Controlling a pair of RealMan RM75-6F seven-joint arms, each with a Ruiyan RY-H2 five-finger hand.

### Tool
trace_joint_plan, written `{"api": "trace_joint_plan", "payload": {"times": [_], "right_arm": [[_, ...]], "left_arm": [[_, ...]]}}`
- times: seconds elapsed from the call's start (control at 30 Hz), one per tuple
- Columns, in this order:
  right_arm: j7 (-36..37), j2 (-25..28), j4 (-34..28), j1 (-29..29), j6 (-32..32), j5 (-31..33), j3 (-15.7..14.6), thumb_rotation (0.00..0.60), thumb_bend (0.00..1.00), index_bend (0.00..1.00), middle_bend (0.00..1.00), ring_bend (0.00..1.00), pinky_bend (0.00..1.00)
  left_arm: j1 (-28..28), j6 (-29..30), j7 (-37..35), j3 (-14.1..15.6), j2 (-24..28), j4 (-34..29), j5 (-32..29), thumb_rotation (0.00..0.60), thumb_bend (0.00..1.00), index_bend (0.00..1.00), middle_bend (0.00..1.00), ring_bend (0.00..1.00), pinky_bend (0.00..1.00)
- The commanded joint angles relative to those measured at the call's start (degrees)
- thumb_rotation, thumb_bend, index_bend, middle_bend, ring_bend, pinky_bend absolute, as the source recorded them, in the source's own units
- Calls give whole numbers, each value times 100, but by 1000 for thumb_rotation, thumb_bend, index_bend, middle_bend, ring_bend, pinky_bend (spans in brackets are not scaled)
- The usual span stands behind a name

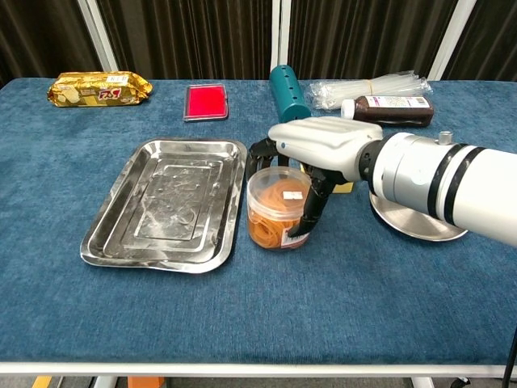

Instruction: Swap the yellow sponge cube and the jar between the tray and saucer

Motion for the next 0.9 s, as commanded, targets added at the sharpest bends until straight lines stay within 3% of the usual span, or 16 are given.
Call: {"api": "trace_joint_plan", "payload": {"times": [0.03, 0.2, 0.53, 0.67, 0.9], "right_arm": [[-96, 26, 4, 99, -47, 168, -53, 600, 48, 154, 230, 172, 298], [-162, 157, -172, 156, 103, 269, -87, 600, 13, 15, 95, 5, 135], [-147, 1181, -1151, -148, 945, -133, -49, 600, 0, 0, 68, 0, 101], [-163, 1296, -785, -128, 971, 167, 25, 600, 1, 0, 67, 0, 92], [-106, 1102, 29, 258, 193, 986, 32, 600, 1, 0, 54, 0, 74]], "left_arm": [[14, -8, -23, -14, -10, 24, 2, 600, 187, 147, 134, 63, 225], [48, -8, -51, -18, -6, 45, 25, 600, 187, 147, 134, 63, 225], [89, 38, -50, -40, 42, -42, 134, 600, 187, 147, 134, 63, 225], [77, 0, -23, -48, 34, -60, 149, 600, 186, 147, 134, 63, 225], [49, -68, 72, -77, 38, -98, 135, 600, 187, 147, 134, 62, 225]]}}
